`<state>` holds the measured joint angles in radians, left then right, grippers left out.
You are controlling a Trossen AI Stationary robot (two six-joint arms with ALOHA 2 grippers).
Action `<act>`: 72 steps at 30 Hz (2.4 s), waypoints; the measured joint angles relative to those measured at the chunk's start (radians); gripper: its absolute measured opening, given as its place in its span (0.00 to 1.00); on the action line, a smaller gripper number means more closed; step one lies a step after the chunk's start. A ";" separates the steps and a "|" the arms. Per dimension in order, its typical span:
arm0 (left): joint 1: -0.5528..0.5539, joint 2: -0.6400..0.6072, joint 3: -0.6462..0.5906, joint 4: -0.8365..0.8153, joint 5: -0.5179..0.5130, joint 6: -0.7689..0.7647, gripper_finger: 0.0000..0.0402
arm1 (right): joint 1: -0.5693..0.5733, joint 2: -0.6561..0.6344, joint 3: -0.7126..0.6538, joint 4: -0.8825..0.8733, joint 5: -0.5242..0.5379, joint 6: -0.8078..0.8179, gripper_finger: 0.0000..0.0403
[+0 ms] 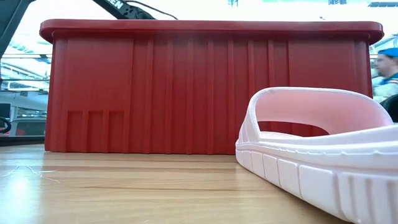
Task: Pick and place slides into bin
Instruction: Put the left pink slide into the bin, then put the pink slide into the red bin
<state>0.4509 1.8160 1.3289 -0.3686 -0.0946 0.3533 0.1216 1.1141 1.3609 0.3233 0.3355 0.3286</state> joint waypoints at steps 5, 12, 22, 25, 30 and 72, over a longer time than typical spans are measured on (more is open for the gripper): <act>0.007 0.032 0.000 0.055 0.033 -0.003 0.51 | 0.017 0.000 0.000 0.001 0.001 0.000 0.51; 0.011 0.068 0.001 0.091 0.143 0.007 0.51 | 0.018 0.000 0.000 0.001 0.003 0.003 0.51; 0.038 0.104 0.000 0.048 0.064 -0.025 0.51 | 0.018 0.000 0.000 0.001 0.006 0.004 0.51; 0.050 0.103 0.000 0.039 0.024 -0.046 0.51 | 0.018 0.001 0.000 0.001 0.007 0.004 0.51; 0.061 0.103 0.000 0.013 0.019 -0.086 0.51 | 0.018 0.001 0.000 0.001 0.007 0.004 0.51; -0.276 -0.390 0.001 0.029 0.043 -0.372 0.51 | 0.017 0.047 0.000 0.085 0.005 -0.132 0.51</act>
<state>0.1750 1.4260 1.3296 -0.3400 -0.0517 -0.0182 0.1390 1.1614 1.3605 0.4080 0.3406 0.1967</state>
